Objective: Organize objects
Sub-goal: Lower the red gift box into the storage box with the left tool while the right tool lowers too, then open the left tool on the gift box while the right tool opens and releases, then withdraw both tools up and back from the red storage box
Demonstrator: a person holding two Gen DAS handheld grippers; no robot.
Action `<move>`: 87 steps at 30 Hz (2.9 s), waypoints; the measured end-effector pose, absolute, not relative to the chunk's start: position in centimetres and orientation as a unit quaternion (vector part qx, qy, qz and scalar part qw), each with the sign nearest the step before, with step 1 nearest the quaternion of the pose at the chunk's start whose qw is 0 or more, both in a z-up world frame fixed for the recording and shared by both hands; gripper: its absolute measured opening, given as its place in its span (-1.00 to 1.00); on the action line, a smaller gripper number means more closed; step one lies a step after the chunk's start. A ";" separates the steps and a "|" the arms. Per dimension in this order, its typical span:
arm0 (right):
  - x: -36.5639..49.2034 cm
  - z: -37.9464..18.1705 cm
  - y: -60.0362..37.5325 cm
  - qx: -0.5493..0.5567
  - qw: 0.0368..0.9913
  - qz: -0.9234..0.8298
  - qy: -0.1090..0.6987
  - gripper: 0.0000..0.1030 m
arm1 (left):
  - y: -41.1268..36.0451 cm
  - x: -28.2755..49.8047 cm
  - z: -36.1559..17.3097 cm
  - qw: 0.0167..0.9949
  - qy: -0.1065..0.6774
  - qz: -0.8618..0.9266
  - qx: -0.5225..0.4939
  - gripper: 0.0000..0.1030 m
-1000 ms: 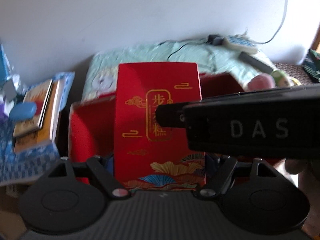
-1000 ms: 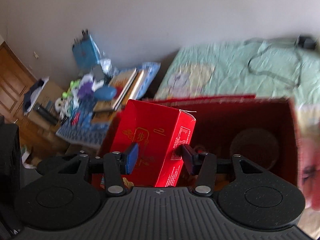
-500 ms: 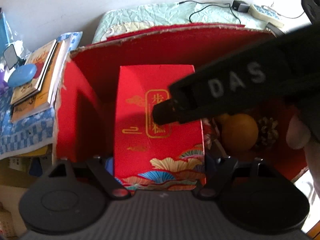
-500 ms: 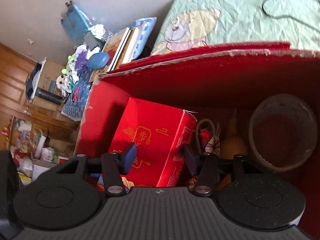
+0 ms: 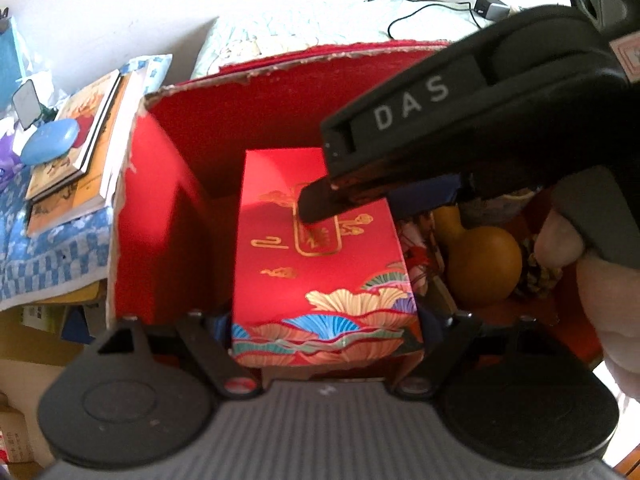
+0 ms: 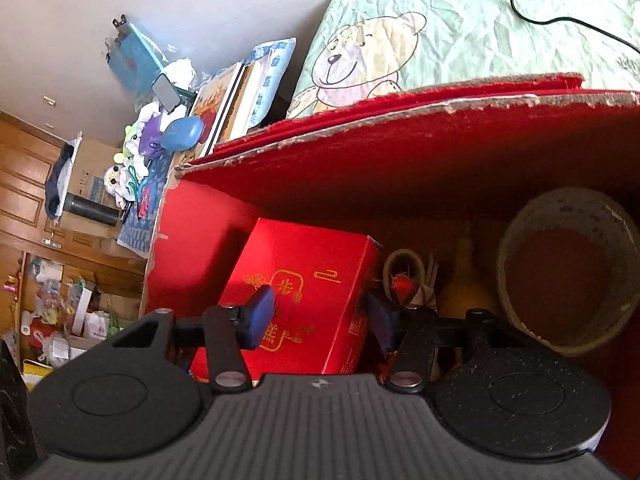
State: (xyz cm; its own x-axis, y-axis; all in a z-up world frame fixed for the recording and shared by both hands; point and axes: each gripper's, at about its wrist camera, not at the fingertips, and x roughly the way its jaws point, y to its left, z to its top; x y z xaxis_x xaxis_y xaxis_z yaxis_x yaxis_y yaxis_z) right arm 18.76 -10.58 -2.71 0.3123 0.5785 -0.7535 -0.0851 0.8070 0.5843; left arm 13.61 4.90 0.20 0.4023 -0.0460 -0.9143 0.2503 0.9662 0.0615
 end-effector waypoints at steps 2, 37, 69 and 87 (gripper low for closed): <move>18.8 -2.8 -10.6 0.223 0.780 0.214 0.545 0.03 | 4.8 13.5 0.2 0.832 0.539 -0.086 0.098 0.68; 16.9 -0.7 -9.9 0.156 0.860 0.159 0.458 -0.19 | 4.3 12.4 1.3 0.849 0.517 -0.043 0.099 0.81; 1.7 5.5 -12.8 0.126 0.926 -0.011 0.357 0.23 | 3.6 5.2 6.4 0.882 0.458 -0.069 0.084 0.83; -2.4 2.8 -12.0 0.115 0.910 -0.046 0.395 0.43 | 4.1 2.5 2.7 0.860 0.502 -0.051 0.077 0.88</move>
State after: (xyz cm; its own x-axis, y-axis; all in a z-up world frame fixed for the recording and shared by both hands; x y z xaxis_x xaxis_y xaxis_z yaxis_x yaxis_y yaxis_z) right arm -2.39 -12.00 2.79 0.6835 0.0065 -0.7299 0.1753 0.9692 0.1727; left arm 2.49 4.06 2.72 0.4904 -0.0105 -0.8714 0.1647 0.9830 0.0809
